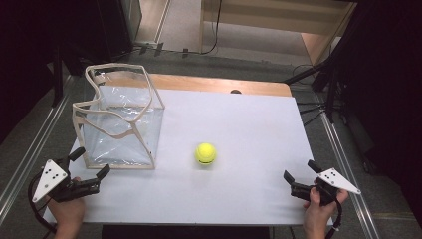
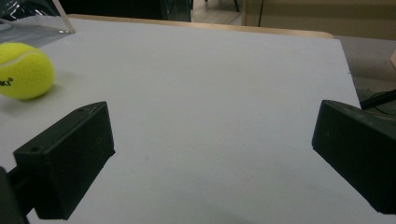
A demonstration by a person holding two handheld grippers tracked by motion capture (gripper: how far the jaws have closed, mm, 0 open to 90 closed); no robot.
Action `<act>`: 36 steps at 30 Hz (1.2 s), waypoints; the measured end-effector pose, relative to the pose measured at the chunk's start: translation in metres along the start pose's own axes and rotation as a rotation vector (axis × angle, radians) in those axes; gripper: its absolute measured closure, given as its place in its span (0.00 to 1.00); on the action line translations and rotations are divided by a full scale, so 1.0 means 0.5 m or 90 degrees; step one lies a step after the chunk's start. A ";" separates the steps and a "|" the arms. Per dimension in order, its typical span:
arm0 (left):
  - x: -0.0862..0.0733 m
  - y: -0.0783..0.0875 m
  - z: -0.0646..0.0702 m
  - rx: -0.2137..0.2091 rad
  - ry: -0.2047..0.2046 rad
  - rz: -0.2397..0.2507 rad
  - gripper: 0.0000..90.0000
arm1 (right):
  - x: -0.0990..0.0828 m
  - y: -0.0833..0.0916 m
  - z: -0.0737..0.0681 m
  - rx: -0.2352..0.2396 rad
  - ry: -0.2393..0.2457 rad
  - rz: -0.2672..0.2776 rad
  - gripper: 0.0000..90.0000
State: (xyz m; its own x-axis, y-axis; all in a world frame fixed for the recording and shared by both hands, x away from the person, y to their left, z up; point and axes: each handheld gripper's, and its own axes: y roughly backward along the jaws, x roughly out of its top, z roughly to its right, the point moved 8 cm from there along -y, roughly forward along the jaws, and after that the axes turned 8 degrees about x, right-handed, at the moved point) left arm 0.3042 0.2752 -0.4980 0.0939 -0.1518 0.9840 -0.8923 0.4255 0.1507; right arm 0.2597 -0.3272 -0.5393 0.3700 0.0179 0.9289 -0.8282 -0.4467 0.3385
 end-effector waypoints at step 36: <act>-0.001 -0.002 0.004 0.000 -0.008 -0.003 0.06 | 0.090 -0.112 -0.108 0.106 0.102 -0.104 0.00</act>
State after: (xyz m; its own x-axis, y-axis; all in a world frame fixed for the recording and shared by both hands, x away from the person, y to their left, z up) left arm 0.3039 0.2730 -0.4989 0.0928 -0.1651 0.9819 -0.8919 0.4247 0.1557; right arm 0.2999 -0.2532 -0.5082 0.4110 0.2370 0.8803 -0.6772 -0.5671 0.4689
